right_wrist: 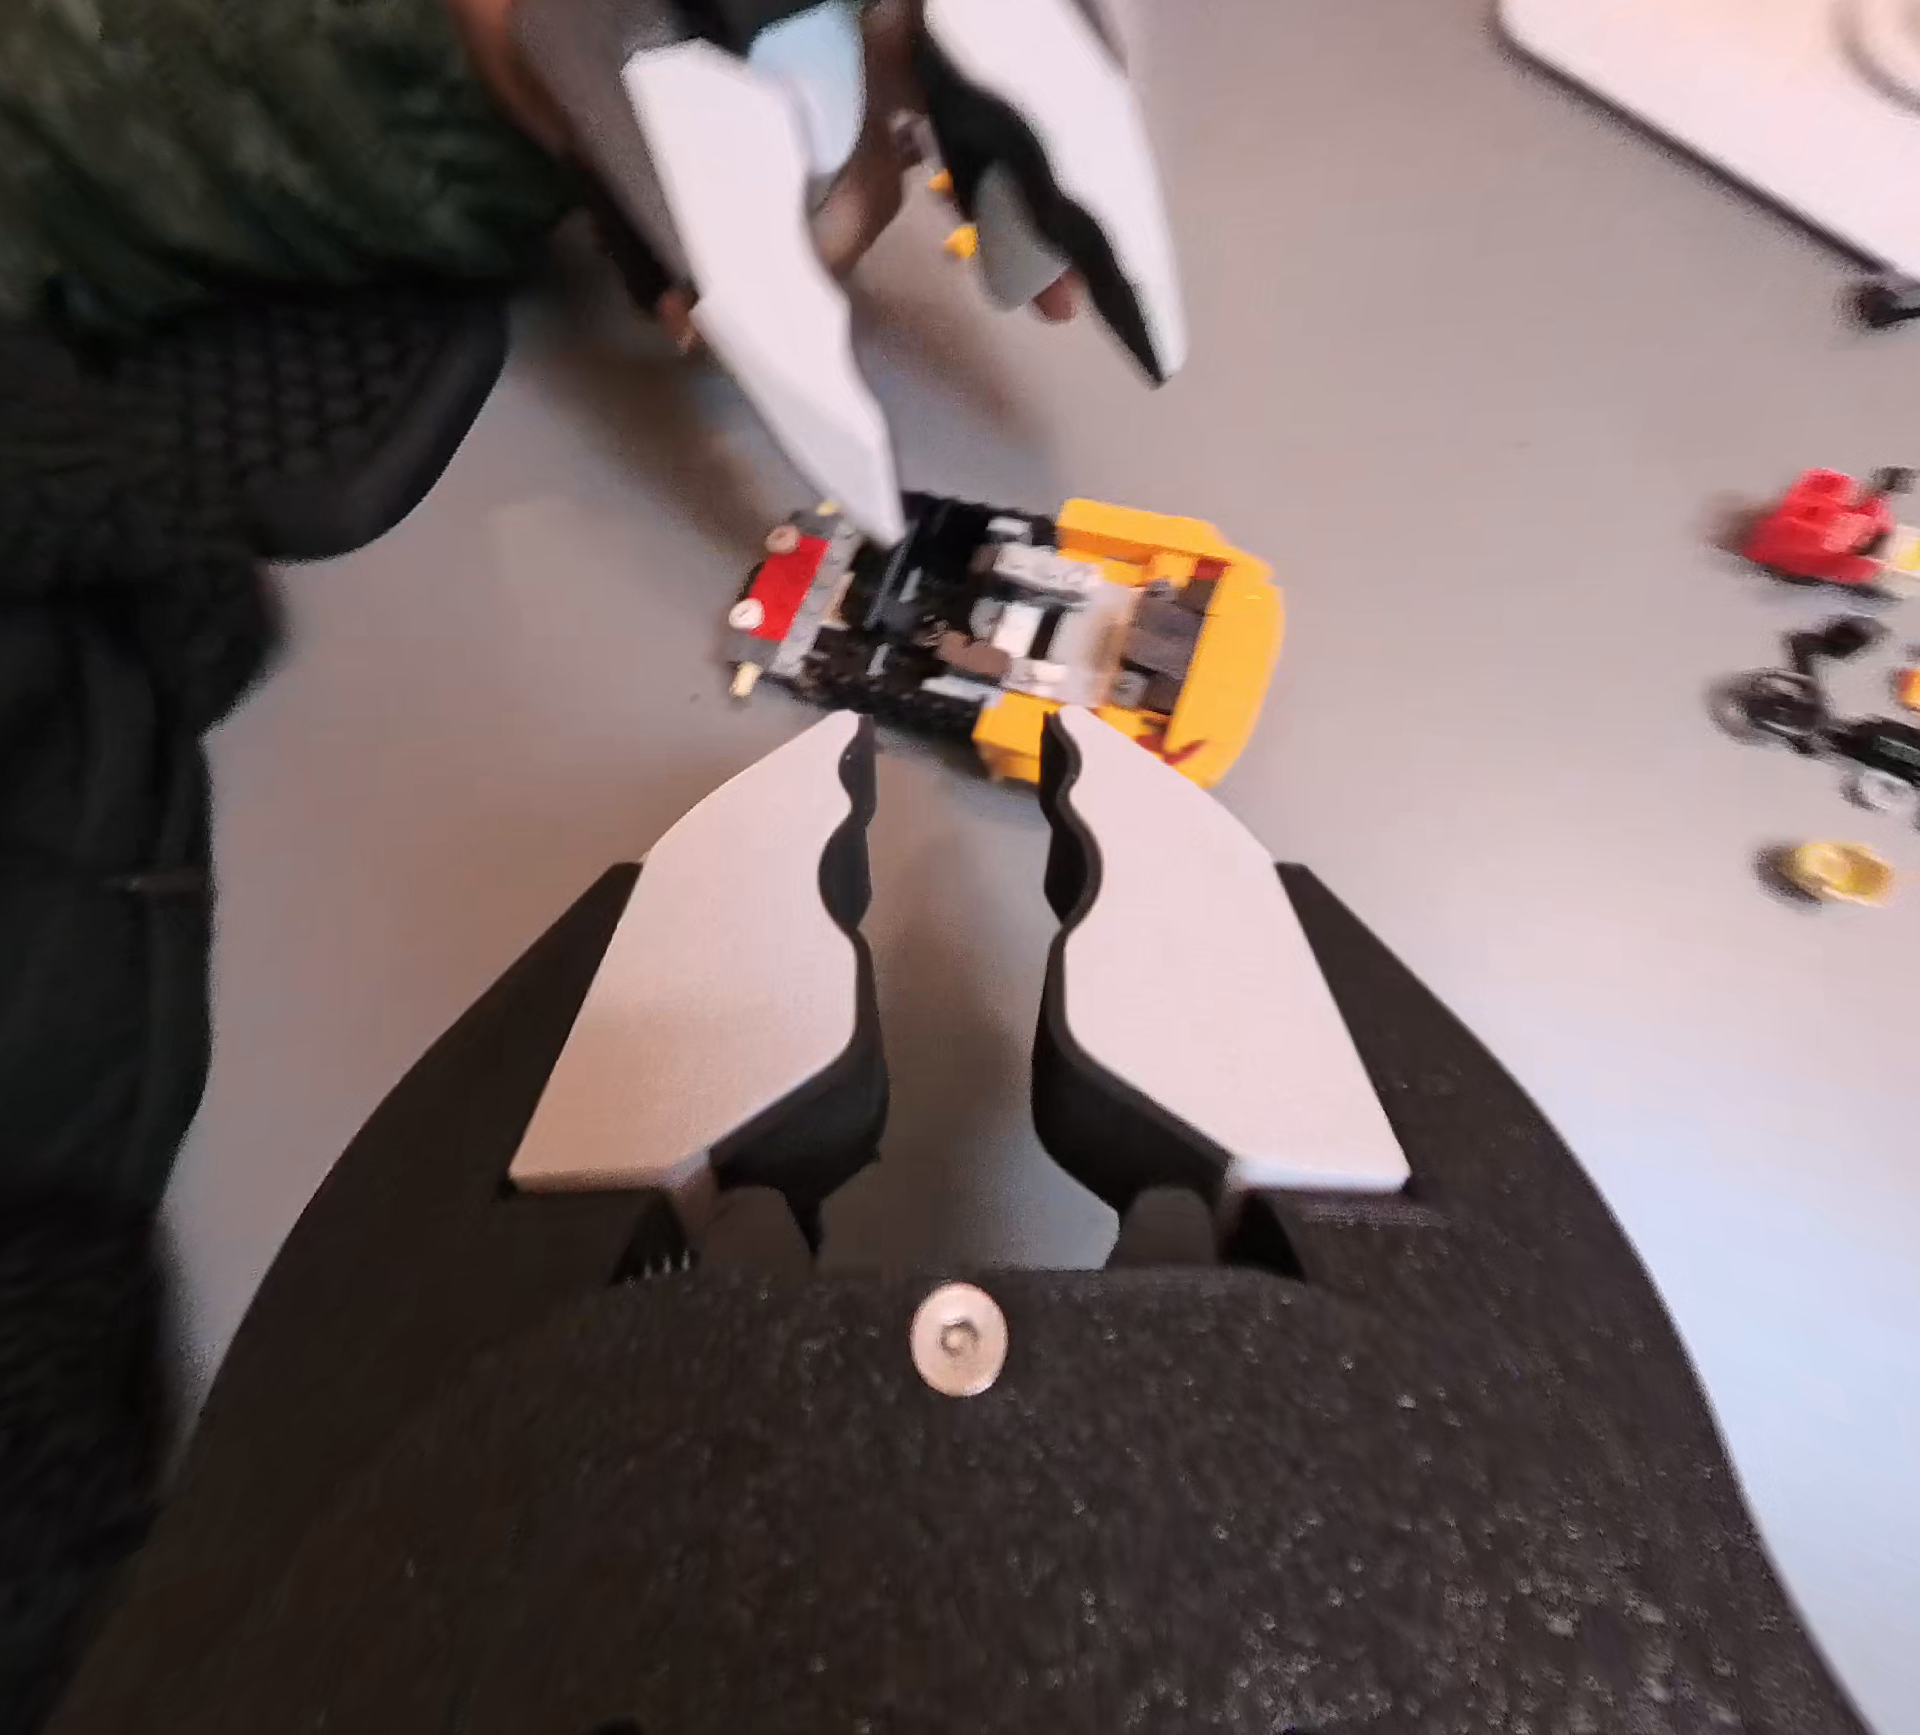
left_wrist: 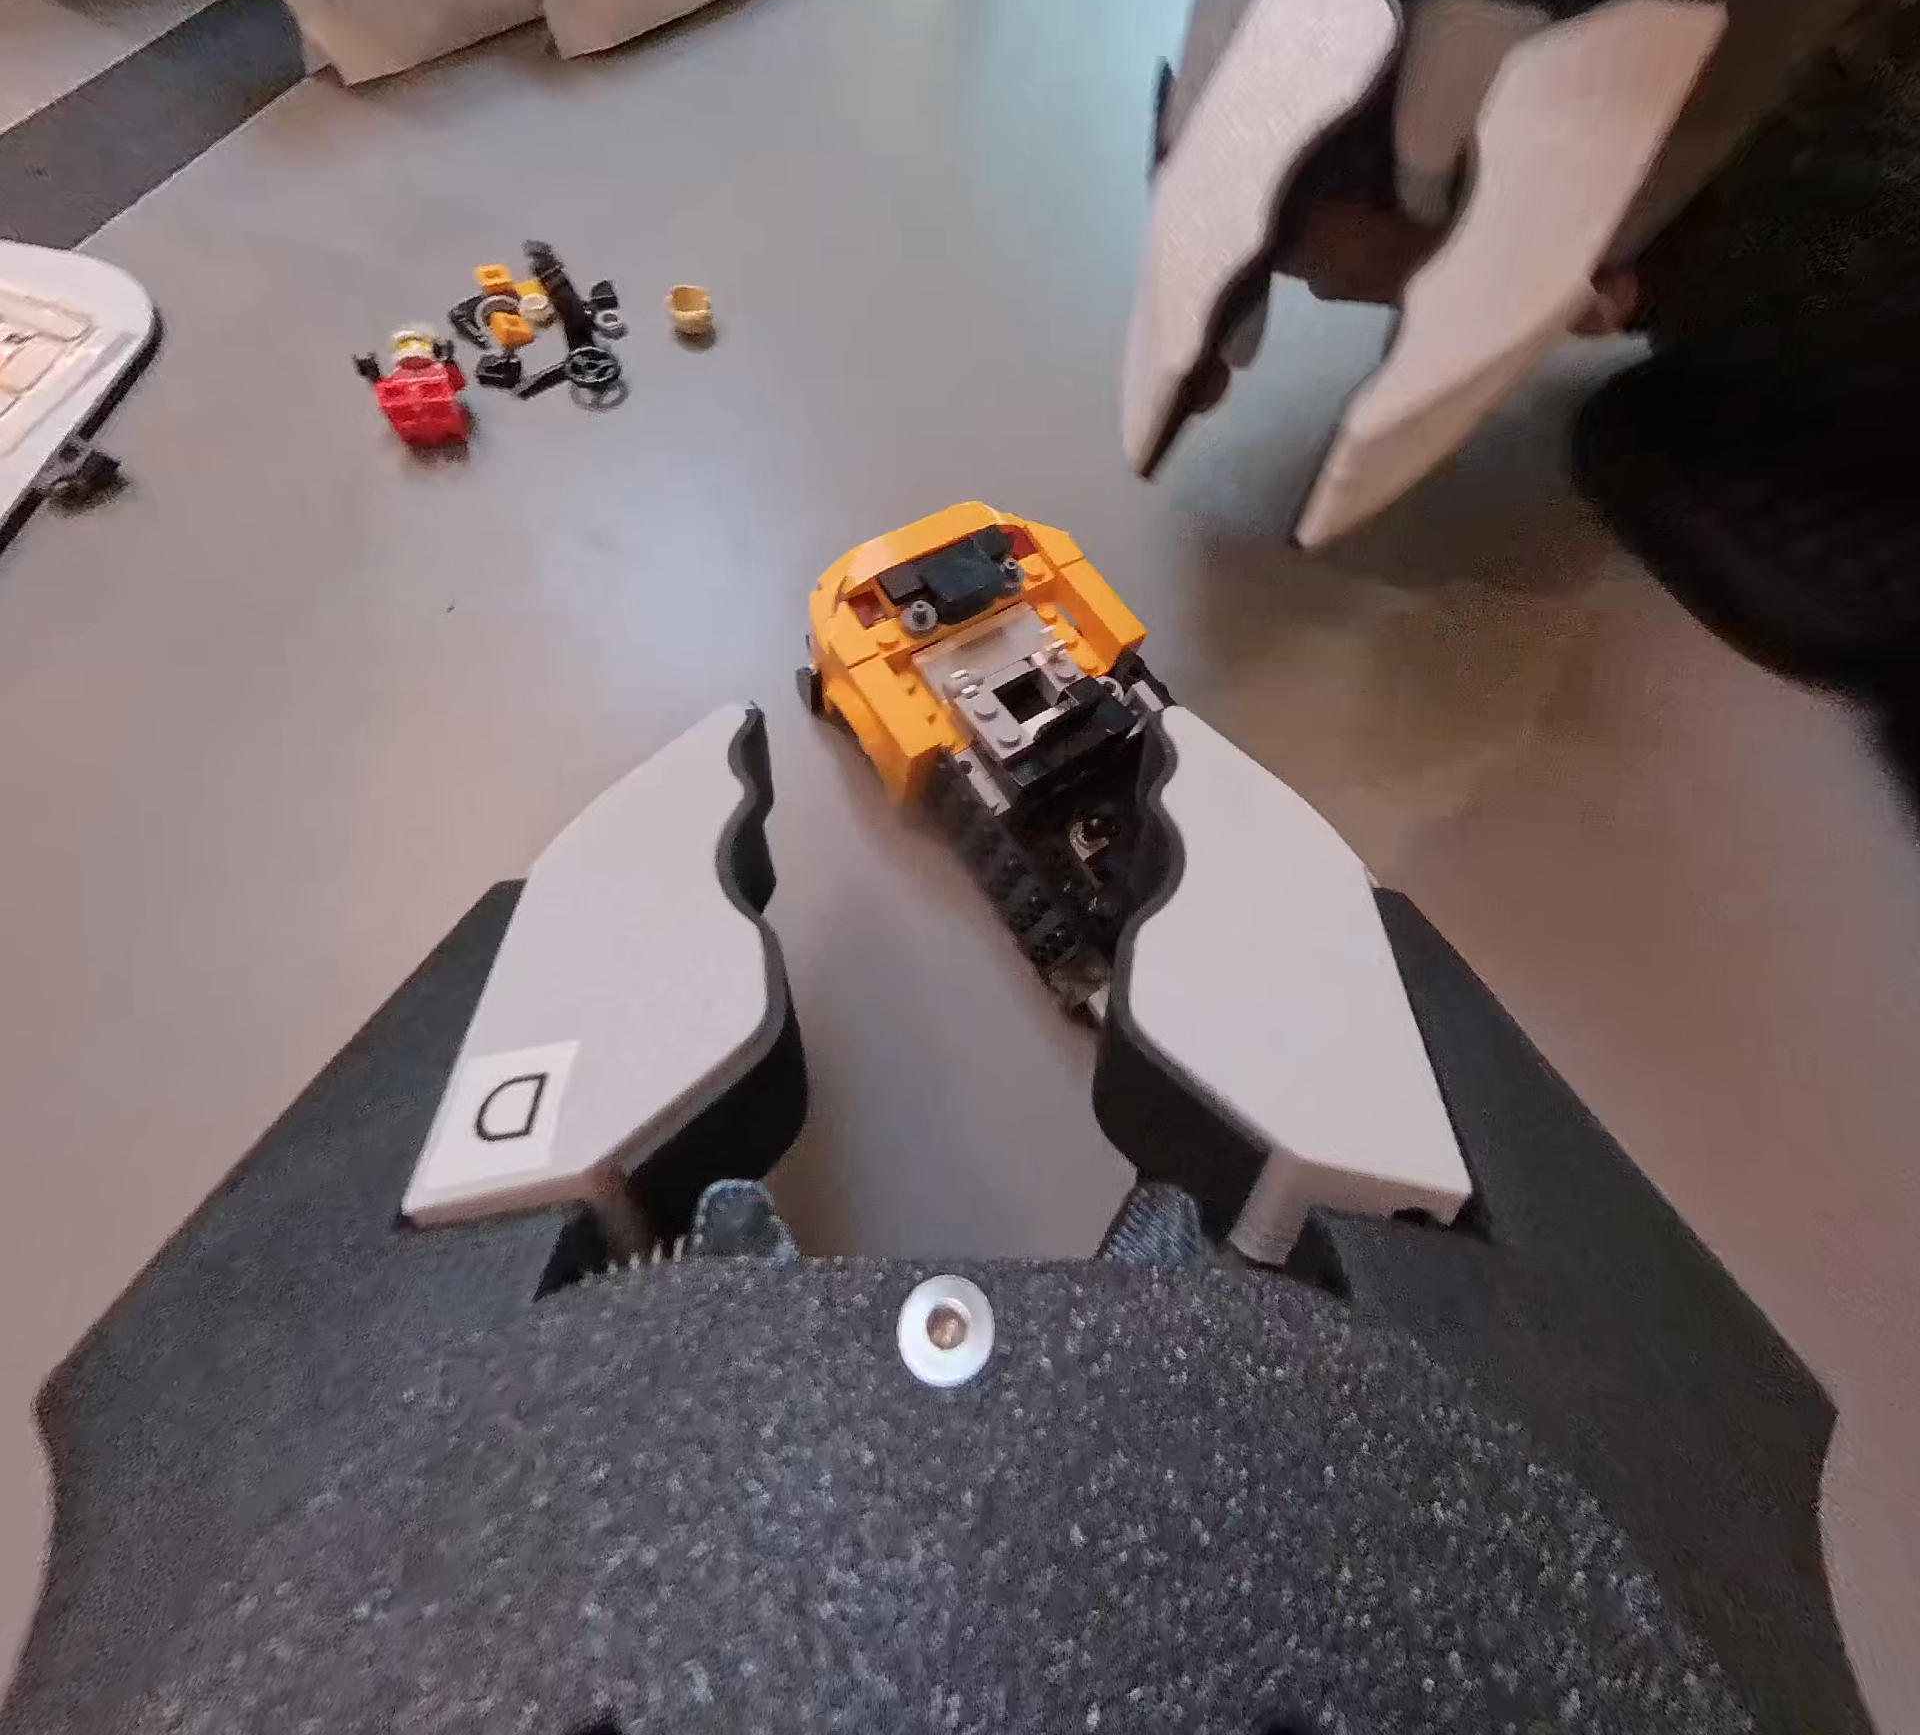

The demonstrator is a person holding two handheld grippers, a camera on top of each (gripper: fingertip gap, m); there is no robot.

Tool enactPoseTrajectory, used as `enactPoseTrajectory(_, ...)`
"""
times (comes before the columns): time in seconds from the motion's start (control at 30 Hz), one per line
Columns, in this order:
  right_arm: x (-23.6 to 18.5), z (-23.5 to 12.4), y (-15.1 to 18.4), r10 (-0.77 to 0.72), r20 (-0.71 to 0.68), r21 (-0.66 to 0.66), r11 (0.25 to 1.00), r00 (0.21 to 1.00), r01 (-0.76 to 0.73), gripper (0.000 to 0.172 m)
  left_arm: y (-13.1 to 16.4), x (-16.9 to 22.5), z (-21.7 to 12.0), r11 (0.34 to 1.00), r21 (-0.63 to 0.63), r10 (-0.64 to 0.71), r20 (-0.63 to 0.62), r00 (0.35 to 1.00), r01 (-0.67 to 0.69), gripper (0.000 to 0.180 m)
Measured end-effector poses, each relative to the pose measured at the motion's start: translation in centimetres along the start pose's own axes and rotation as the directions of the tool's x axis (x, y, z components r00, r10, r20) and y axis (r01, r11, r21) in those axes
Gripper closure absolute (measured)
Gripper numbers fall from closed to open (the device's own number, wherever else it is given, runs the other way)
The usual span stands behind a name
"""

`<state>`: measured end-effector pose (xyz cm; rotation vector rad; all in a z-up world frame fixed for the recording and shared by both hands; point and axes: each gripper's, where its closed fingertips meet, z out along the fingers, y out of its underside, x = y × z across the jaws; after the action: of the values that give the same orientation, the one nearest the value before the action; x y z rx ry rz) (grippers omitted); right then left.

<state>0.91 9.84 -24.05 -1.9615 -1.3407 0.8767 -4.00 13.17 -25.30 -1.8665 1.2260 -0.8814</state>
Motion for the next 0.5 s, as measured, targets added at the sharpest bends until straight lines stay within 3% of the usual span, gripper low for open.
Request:
enactPoseTrajectory(0.27, 2.7, 1.0, 1.7, 0.089, -0.109, -0.063, 0.993, 0.99, -0.096, 0.15, -0.3, -0.6, 2.0, 0.993, -0.037, 0.114, -0.033, 0.993, -0.115, 0.111)
enactPoseTrajectory(0.4, 2.9, 1.2, 1.9, 0.147, -0.101, -0.059, 0.986, 0.984, -0.154, 0.15, 0.9, 0.8, 3.1, 0.992, -0.099, 0.06, -0.193, 0.979, -0.08, 0.107)
enactPoseTrajectory(0.5, 2.7, 1.4, 1.9, 0.173, -0.079, -0.047, 0.983, 0.982, -0.177, 0.152, 1.9, 1.0, 3.2, 0.98, -0.179, 0.056, -0.146, 0.988, -0.082, 0.109)
